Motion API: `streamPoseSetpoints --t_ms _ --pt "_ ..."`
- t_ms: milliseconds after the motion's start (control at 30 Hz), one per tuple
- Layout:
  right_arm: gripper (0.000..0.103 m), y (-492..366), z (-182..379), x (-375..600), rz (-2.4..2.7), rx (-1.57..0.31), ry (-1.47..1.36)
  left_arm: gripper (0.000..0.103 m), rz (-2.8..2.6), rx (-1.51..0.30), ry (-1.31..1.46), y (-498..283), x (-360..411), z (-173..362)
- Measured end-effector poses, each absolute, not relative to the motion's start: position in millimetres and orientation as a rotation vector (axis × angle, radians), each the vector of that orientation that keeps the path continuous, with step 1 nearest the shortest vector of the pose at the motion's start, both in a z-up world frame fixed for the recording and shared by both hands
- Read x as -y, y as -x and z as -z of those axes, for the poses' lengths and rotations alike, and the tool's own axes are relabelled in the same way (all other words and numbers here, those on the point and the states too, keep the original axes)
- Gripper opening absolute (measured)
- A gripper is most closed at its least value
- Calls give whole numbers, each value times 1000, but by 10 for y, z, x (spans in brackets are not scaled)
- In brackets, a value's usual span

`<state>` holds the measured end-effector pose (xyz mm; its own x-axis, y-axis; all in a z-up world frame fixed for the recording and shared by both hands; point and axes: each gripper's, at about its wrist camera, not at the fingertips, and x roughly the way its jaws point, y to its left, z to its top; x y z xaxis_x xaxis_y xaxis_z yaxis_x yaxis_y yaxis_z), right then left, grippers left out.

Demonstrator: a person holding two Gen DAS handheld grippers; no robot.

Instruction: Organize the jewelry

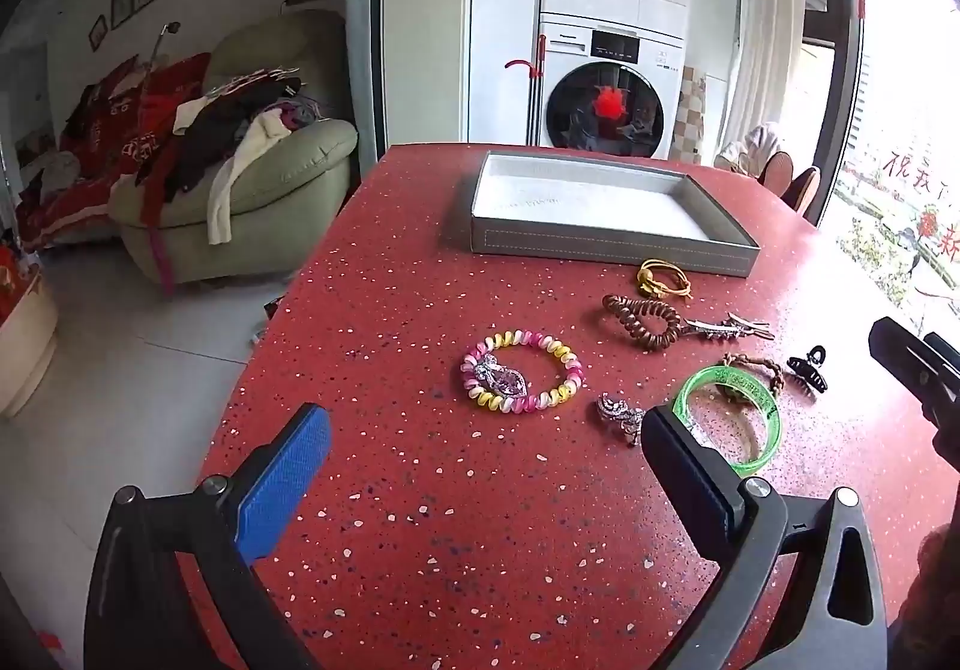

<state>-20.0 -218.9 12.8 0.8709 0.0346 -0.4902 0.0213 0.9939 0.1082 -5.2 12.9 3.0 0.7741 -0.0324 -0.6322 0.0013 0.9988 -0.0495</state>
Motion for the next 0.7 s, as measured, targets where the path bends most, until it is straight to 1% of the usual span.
streamPoseSetpoints --t_ms 233,700 --pt "103 213 -143 2177 2 -508 -113 103 18 -676 98 64 -237 -55" --pt "103 198 -93 2184 3 -525 -122 103 14 -671 27 70 -144 -86"
